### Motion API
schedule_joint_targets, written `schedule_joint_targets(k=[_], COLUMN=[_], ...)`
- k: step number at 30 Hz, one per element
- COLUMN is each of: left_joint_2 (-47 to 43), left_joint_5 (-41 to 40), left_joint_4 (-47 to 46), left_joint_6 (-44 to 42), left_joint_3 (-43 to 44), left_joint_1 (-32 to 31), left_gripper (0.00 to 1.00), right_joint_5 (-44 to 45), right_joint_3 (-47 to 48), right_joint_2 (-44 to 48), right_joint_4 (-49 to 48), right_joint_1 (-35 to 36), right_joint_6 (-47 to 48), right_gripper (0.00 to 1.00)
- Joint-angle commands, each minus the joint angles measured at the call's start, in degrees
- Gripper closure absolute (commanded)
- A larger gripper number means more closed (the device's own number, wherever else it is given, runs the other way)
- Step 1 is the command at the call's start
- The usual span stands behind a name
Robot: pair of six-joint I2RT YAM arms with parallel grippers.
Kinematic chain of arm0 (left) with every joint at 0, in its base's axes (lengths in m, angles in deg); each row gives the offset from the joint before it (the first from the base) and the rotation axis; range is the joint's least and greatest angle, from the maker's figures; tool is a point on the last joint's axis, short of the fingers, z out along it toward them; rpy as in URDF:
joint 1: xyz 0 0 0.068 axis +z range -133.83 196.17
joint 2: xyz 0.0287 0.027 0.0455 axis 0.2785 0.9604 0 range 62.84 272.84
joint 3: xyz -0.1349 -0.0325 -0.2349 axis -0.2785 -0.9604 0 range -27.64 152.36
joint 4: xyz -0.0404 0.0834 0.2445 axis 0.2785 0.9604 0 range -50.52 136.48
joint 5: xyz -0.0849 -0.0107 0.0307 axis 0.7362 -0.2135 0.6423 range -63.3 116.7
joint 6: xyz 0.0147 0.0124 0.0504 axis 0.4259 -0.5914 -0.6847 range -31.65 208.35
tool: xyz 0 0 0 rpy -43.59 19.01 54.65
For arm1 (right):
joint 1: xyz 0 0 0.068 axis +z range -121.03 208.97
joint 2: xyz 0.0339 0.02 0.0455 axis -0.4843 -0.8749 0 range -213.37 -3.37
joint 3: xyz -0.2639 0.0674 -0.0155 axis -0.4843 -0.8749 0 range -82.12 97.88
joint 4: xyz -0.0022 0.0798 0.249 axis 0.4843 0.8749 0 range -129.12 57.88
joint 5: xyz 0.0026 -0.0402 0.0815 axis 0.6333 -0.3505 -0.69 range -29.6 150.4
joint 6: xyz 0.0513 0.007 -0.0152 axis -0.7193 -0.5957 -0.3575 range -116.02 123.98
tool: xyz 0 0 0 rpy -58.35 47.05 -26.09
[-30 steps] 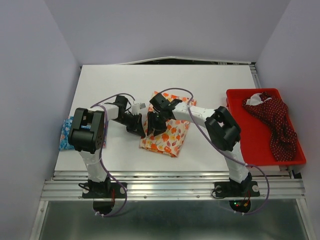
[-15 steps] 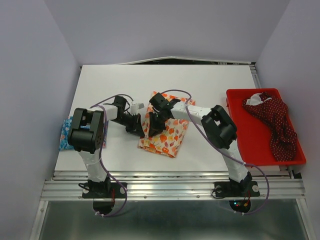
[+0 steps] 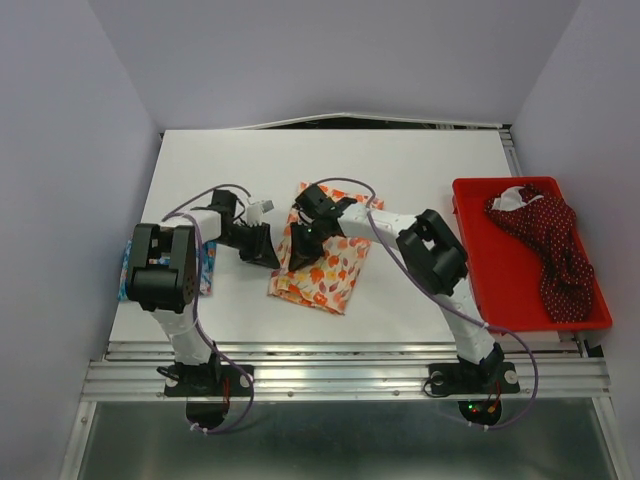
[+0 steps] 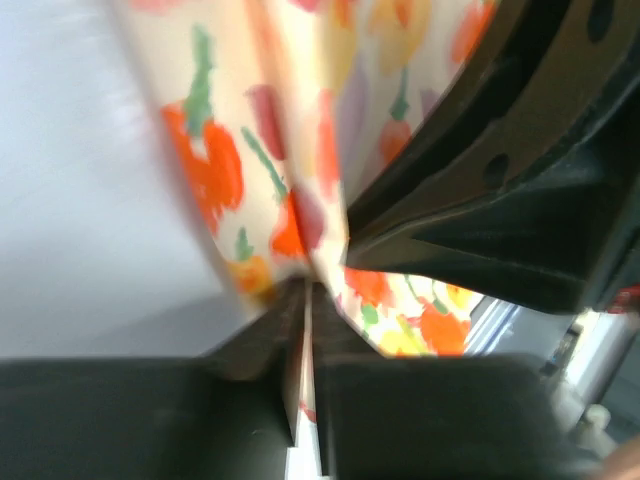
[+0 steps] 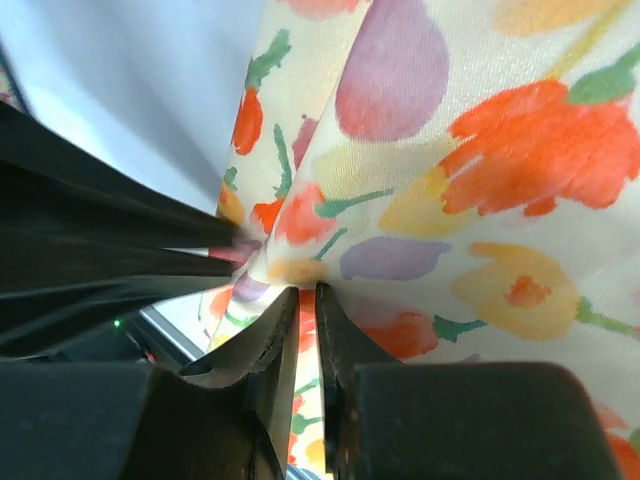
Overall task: Fold and stack the skirts
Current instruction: Fold the skirt
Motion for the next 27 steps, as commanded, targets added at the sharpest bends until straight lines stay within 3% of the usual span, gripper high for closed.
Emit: schedule_joint_targets(k=[1,2,4,6,7,10,14,15,20,23,27], left_joint_2=[-11.45,-15.89,-22.57,-26.90,-31.10,-38.66,-47.19,-48.88,-56.36,-54.26,-47.85], left_joint_5=[-0.92,-1.62,-3.11,-4.87,-5.05,-7.06,-14.88,-18.38,-30.52,-36.94,-39.41], left_joint_4=[1.09,2.66,4.16,5.40,5.92,10.13,12.17,11.47,-1.77,-8.63,-15.14], left_joint_6=[-5.22,-6.98,-12.95,-16.73,-21.53,-35.14,-48.71,-53.00,-55.86,-56.47,-58.14], left_joint_3=[0.13,0.83,1.28,0.67,-0.64,-4.59,-12.05,-13.74,-24.28,-27.63,-30.71], left_joint_1=[4.30,4.65,4.56,4.56,4.48,1.94,-8.07,-12.97,-28.11,-34.26,-37.61], left_gripper=[0.69,0.59,0.52,0.36,0.32,0.31,0.32,0.32,0.27,0.27,0.26], right_joint_5=[0.55,0.11,-0.76,-1.56,-3.74,-6.73,-8.50,-9.20,-13.85,-16.49,-17.82], right_joint_3=[-5.46,-8.96,-11.80,-13.90,-14.27,-14.10,-11.29,-10.67,-7.68,-7.59,-7.85], right_joint_2=[-0.23,0.48,2.41,3.47,4.26,4.44,1.64,0.76,-4.08,-6.45,-7.16], right_joint_4=[-4.10,-6.46,-8.75,-11.73,-13.06,-17.27,-17.29,-16.68,-14.13,-13.78,-13.25], right_joint_1=[-0.04,-0.65,-0.65,-1.18,-1.18,-1.18,-1.18,-1.18,-1.71,-2.23,-2.76], right_joint_6=[6.83,7.53,9.38,10.87,11.66,12.63,15.18,17.02,18.70,19.58,21.08], right_gripper=[0.82,0.82,0.82,0.81,0.80,0.78,0.76,0.75,0.74,0.74,0.74])
